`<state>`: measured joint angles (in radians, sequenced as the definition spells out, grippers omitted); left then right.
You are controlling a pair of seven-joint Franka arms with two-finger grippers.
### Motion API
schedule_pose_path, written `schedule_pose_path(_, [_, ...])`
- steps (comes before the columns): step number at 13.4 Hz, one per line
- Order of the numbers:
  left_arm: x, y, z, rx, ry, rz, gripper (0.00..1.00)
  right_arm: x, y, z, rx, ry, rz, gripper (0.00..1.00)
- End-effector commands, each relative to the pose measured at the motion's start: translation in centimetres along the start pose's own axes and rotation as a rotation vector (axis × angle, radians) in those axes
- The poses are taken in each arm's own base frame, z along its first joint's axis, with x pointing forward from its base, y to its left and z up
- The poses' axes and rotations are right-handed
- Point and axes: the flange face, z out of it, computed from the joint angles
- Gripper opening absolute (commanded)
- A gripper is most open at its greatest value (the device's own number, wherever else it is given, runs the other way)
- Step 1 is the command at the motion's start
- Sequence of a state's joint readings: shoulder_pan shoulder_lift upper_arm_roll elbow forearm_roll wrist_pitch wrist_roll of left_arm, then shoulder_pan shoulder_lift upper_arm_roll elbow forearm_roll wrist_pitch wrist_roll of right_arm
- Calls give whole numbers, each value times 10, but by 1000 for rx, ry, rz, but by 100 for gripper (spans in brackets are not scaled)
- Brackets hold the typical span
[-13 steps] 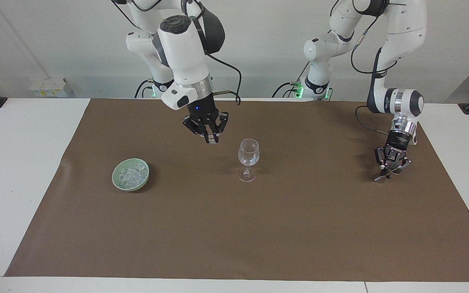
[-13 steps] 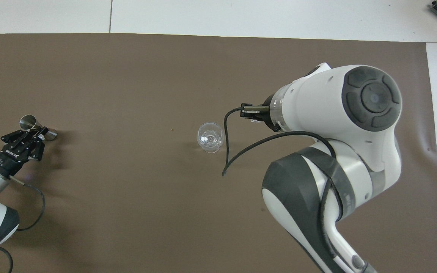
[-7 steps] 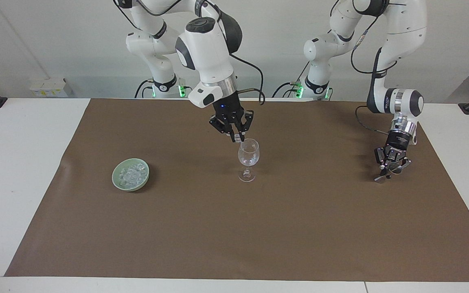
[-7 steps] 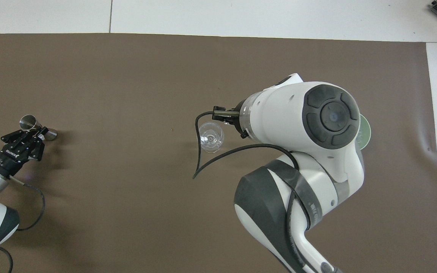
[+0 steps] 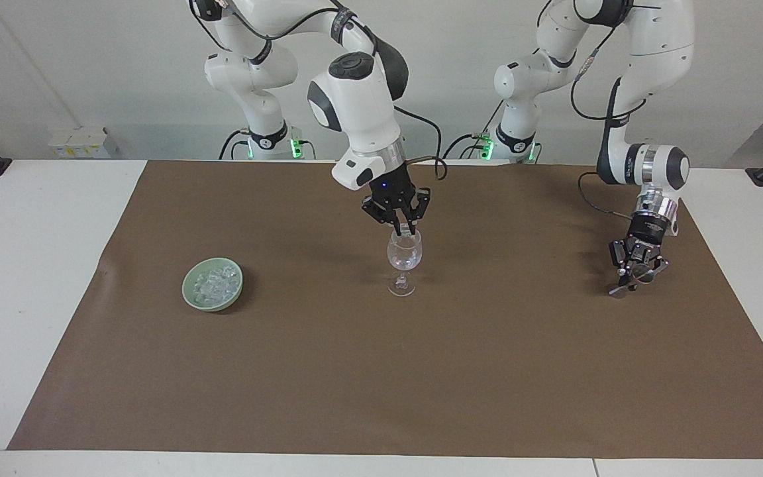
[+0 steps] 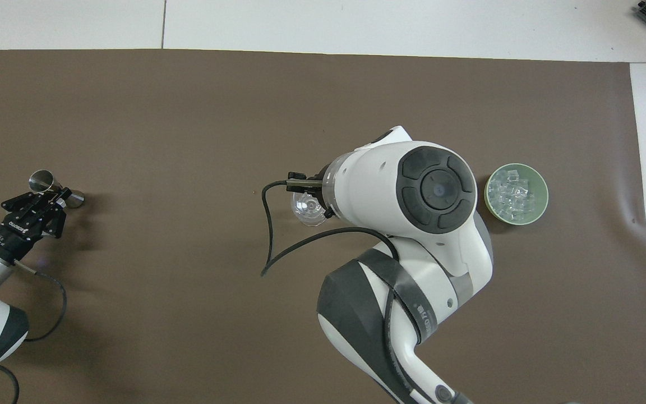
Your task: Pour wine and add ice with both arms
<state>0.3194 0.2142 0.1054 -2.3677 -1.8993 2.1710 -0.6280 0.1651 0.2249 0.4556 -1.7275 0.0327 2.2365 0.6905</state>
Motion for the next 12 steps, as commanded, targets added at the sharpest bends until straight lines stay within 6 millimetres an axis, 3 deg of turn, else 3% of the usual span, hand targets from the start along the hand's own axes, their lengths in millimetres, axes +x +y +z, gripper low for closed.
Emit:
schedule_pose_path(1, [4,2,0,-16,8,-1,27,-2,0,0,5,13,17,0])
schedule_pose_path(2, [3,2,0,-15,6,1,29,-1,1,0,4,13,19,0])
schedule_pose_path(8, [3,2,-1,-14,0,0,37,-3,0,3,7,14,18,52])
schedule_pose_path(10, [2,3,-2,-13,-2,3,45,-4,-1,2,9,16,20,87])
schedule_pose_path(11, [2,3,-2,-15,-3,0,76,-3,-2,0,10,17,20,98])
schedule_pose_path(12, [1,4,-3,-17,-5,2,100,-3,-3,-1,11,20,19,100])
